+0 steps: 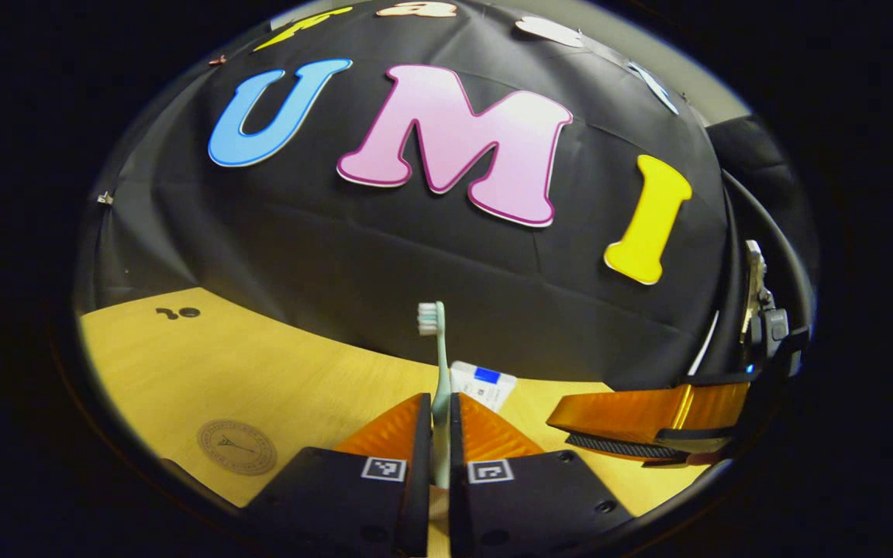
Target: Put the toothbrush and toothpaste on the desktop into the cup, then pick up the cup and place it on the coaster on the desktop.
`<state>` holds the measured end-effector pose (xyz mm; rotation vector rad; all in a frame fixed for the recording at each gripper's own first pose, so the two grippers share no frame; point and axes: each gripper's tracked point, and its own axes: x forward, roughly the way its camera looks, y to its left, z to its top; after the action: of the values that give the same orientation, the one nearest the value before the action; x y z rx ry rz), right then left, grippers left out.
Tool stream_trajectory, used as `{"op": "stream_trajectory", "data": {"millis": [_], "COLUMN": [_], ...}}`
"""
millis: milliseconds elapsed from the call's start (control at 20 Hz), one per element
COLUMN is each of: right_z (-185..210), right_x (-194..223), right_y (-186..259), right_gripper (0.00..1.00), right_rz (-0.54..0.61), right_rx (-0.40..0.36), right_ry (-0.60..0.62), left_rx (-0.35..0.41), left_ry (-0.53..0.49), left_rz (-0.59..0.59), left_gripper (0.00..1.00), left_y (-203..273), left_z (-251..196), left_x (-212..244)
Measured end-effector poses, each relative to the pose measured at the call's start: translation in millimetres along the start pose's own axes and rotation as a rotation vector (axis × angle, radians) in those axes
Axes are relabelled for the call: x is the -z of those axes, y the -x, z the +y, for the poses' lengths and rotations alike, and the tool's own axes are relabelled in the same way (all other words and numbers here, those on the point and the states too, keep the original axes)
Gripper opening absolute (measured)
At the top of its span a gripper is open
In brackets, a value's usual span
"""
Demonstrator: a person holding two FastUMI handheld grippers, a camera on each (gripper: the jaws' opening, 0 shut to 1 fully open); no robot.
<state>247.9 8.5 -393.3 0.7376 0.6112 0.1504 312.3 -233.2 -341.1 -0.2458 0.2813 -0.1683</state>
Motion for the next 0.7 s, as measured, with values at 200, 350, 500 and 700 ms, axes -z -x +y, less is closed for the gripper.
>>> {"op": "stream_trajectory", "data": {"millis": [200,350,500,700], "right_z": [-6.7,-6.9,-1.6,14.6], "right_x": [6.1,14.6,24.6,37.5], "right_y": [11.7,24.5,40.6,56.8], "right_gripper": [0.56,0.56,0.56,0.59], "right_rz": [0.031,0.099,0.184,0.302], "right_rx": [0.024,0.046,0.079,0.112], "right_ry": [0.029,0.032,0.091,0.205], "left_rx": [-0.037,-0.038,-0.059,-0.063], "left_ry": [-0.035,-0.046,-0.032,0.010], "left_rz": [0.049,0.054,0.096,0.187], "left_gripper": [0.52,0.64,0.73,0.74], "left_y": [15.8,44.5,92.7,169.4], "left_z": [13.0,22.8,44.4,74.1], "left_x": [15.1,2.7,-5.6,-4.4]}}
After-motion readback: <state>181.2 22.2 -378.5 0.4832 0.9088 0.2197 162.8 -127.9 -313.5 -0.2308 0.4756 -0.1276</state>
